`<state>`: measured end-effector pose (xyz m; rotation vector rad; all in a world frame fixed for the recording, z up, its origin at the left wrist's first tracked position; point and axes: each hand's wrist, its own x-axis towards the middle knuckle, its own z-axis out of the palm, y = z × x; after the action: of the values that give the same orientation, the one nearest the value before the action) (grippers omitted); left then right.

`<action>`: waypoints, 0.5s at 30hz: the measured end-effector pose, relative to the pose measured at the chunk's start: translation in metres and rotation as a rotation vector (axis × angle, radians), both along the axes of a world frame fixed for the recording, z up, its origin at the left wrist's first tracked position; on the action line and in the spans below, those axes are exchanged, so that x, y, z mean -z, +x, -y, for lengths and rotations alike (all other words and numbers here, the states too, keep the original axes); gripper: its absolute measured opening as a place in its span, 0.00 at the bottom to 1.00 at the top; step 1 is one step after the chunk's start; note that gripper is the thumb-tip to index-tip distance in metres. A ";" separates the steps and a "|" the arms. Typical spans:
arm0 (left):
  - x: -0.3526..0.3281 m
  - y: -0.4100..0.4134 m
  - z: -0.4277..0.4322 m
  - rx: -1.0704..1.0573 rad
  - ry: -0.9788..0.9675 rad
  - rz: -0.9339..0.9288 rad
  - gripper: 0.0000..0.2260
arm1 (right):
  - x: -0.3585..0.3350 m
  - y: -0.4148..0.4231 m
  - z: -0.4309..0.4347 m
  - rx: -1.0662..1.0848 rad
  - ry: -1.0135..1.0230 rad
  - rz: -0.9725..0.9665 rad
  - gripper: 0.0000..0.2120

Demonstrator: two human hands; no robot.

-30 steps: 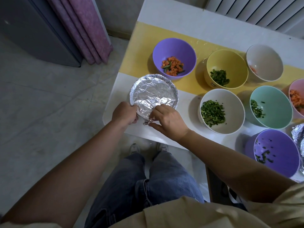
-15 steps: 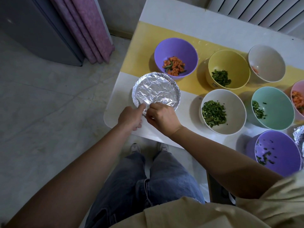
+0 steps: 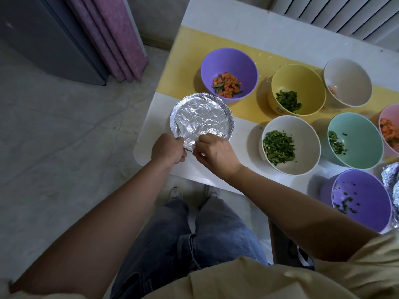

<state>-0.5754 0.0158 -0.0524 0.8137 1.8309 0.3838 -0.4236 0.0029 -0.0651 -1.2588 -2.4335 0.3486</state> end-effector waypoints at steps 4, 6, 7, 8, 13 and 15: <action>0.002 0.001 0.004 -0.025 -0.026 0.033 0.12 | -0.001 -0.003 0.000 -0.035 -0.002 -0.022 0.09; 0.004 0.002 0.005 -0.039 -0.017 0.047 0.11 | 0.000 -0.003 0.000 -0.047 -0.017 -0.023 0.09; 0.005 0.002 0.004 -0.046 -0.015 0.043 0.11 | 0.000 -0.004 0.000 -0.048 -0.014 -0.024 0.08; 0.005 0.003 0.004 -0.059 -0.010 0.043 0.11 | 0.000 -0.005 0.000 -0.043 -0.011 -0.026 0.08; 0.001 0.007 0.007 -0.087 -0.014 0.079 0.05 | 0.003 -0.007 -0.001 -0.010 -0.011 -0.039 0.07; 0.002 0.006 0.005 -0.073 0.004 0.046 0.08 | 0.003 -0.010 -0.001 -0.009 -0.035 -0.040 0.06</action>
<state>-0.5693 0.0103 -0.0549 0.7359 1.8212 0.4495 -0.4332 0.0036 -0.0685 -1.2437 -2.4105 0.4165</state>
